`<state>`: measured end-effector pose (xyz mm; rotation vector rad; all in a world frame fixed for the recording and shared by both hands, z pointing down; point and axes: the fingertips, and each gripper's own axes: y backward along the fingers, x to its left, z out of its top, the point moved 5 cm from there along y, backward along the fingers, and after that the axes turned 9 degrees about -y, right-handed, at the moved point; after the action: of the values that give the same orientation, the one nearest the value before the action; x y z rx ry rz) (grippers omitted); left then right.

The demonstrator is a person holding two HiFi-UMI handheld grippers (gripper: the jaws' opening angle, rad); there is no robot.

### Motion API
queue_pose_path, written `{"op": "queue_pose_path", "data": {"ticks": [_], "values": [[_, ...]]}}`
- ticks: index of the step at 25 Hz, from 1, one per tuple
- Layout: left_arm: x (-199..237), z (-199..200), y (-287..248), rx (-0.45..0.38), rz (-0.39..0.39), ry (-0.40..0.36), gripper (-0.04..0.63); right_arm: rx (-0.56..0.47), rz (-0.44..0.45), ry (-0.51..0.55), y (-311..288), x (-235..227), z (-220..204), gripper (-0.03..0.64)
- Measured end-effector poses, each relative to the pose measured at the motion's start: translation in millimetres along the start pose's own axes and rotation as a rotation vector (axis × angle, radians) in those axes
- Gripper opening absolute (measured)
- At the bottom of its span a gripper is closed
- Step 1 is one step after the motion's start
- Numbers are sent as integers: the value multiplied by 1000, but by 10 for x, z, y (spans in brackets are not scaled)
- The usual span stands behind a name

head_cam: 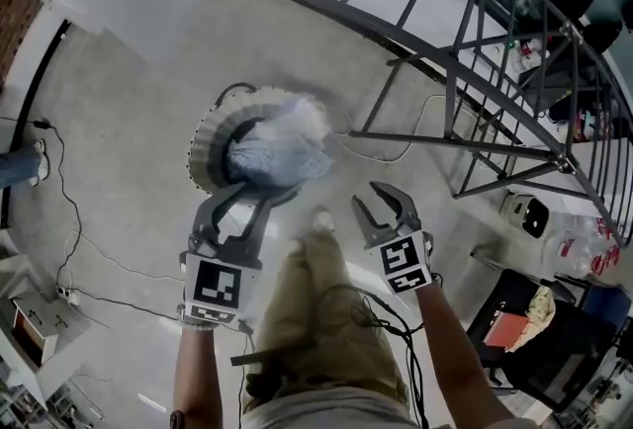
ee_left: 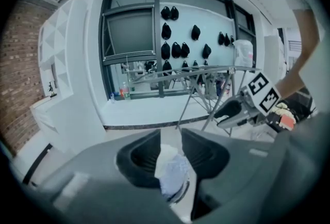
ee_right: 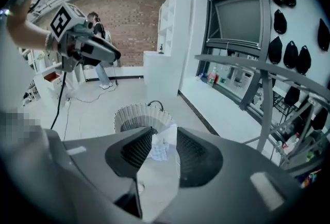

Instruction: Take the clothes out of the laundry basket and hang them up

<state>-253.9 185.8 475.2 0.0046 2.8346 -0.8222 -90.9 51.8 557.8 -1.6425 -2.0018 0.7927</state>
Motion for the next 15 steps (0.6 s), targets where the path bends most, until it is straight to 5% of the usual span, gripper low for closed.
{"op": "queue_pose_path", "data": {"ticks": [15], "values": [[196, -1060, -1190, 27, 76, 70, 121, 187, 164, 110, -1995, -559, -1386, 135]]}}
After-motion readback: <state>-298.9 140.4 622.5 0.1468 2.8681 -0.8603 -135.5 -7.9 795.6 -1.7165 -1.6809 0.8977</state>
